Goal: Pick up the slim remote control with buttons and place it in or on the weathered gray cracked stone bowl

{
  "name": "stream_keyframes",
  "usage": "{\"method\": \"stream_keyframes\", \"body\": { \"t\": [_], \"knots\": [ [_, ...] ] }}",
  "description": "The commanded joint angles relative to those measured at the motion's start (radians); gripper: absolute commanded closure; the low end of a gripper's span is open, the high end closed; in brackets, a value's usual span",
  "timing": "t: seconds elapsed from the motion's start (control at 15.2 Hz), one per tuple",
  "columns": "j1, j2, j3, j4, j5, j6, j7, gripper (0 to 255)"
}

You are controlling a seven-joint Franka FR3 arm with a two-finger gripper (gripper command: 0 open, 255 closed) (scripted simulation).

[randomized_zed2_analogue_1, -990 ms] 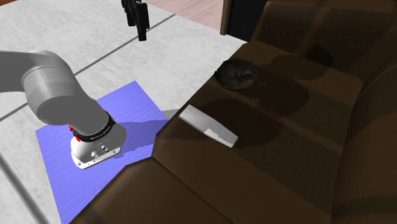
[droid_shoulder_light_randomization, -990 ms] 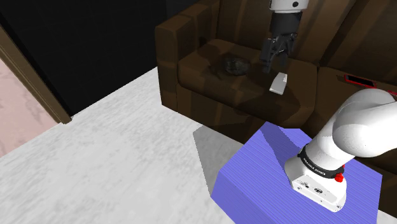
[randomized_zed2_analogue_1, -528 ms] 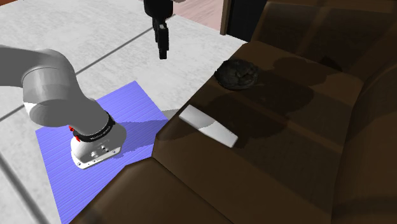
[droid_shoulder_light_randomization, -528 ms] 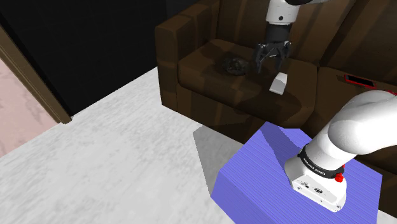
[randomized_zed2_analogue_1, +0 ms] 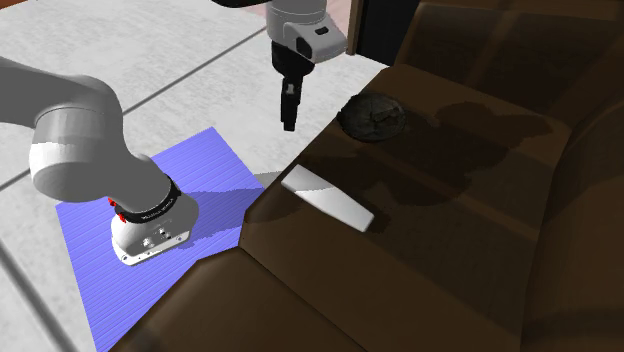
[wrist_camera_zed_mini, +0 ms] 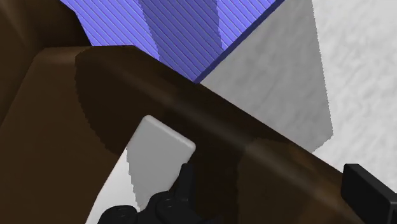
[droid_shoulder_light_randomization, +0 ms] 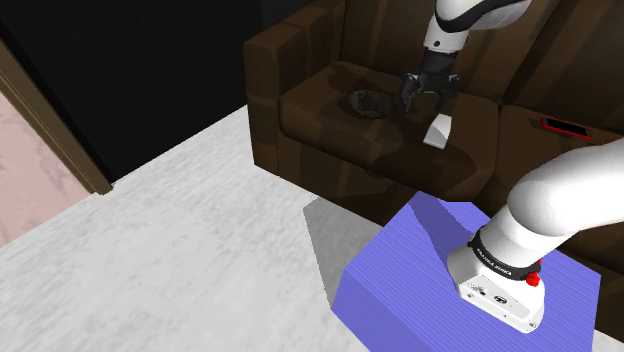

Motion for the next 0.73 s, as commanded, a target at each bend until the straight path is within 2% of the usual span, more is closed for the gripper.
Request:
{"method": "stream_keyframes", "body": {
  "t": [0.0,0.66],
  "knots": [
    [-0.038,0.029,-0.023,-0.004,-0.013,0.048,0.034,0],
    [-0.204,0.193,-0.137,-0.011,-0.05,0.29,0.2,0]
  ]
}}
